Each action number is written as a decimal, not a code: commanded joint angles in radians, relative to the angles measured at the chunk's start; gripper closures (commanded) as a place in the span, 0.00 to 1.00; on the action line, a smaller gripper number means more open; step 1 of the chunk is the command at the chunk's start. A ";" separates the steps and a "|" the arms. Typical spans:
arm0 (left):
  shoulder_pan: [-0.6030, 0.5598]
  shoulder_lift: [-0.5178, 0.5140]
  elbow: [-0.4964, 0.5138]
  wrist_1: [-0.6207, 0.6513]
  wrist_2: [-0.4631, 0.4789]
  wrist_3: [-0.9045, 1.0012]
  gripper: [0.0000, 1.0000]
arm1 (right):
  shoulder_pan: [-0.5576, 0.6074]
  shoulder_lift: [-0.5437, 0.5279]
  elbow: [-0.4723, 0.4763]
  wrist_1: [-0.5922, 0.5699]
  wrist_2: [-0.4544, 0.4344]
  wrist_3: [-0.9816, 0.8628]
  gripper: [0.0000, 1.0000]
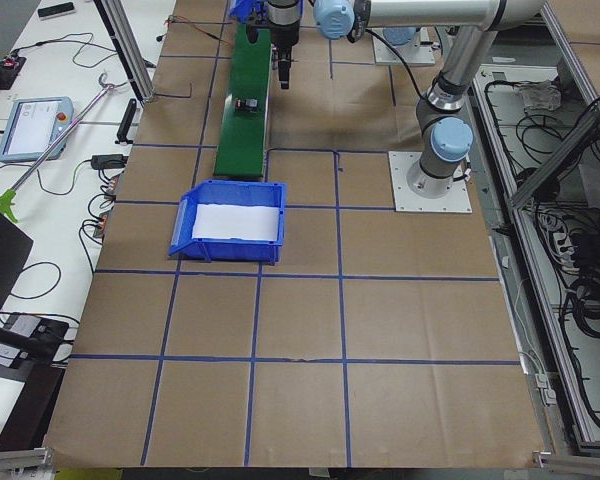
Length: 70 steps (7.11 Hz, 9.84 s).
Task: Transport two buttons from left to right
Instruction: 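Lift the yellow button and carry it to the empty blue bin, then lower the yellow button into the bin and open the right gripper, then move the right gripper back over the red button on the conveyor, then lower the right gripper and grasp the red button, then carry the red button to the blue bin beside the yellow one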
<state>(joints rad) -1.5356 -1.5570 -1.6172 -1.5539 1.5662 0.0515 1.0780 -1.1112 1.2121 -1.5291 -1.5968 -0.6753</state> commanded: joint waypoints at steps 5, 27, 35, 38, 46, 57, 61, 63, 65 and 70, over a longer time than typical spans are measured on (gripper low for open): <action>0.000 0.000 0.002 0.000 0.000 -0.001 0.00 | -0.052 -0.025 0.383 -0.310 0.008 -0.099 0.96; 0.000 -0.003 0.003 0.000 0.000 -0.004 0.00 | 0.457 -0.118 0.043 -0.164 0.107 0.662 0.00; 0.000 -0.008 0.011 0.000 0.000 -0.004 0.00 | 0.528 -0.208 0.417 -0.494 0.110 0.695 0.00; -0.001 -0.008 0.013 0.000 0.000 -0.004 0.00 | 0.528 -0.181 0.423 -0.494 0.113 0.723 0.00; -0.001 -0.008 0.011 0.000 0.000 -0.004 0.00 | 0.523 -0.086 0.415 -0.536 0.115 0.735 0.00; -0.001 -0.009 0.016 0.000 0.000 -0.004 0.00 | 0.410 -0.053 0.368 -0.450 0.067 0.631 0.95; -0.001 -0.009 0.017 0.000 -0.002 -0.004 0.00 | 0.202 -0.088 0.078 -0.168 0.067 0.372 0.94; -0.001 -0.009 0.017 0.000 0.000 -0.004 0.00 | 0.062 -0.044 0.079 -0.187 0.075 0.232 0.94; -0.001 -0.011 0.017 0.000 -0.001 -0.004 0.00 | 0.005 0.049 0.093 -0.279 0.071 0.183 0.94; -0.001 -0.011 0.017 0.000 -0.002 -0.004 0.00 | -0.006 0.085 0.276 -0.525 0.037 0.183 0.94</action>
<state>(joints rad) -1.5370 -1.5677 -1.6000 -1.5539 1.5648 0.0476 1.0781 -1.0362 1.4667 -2.0362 -1.5379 -0.4916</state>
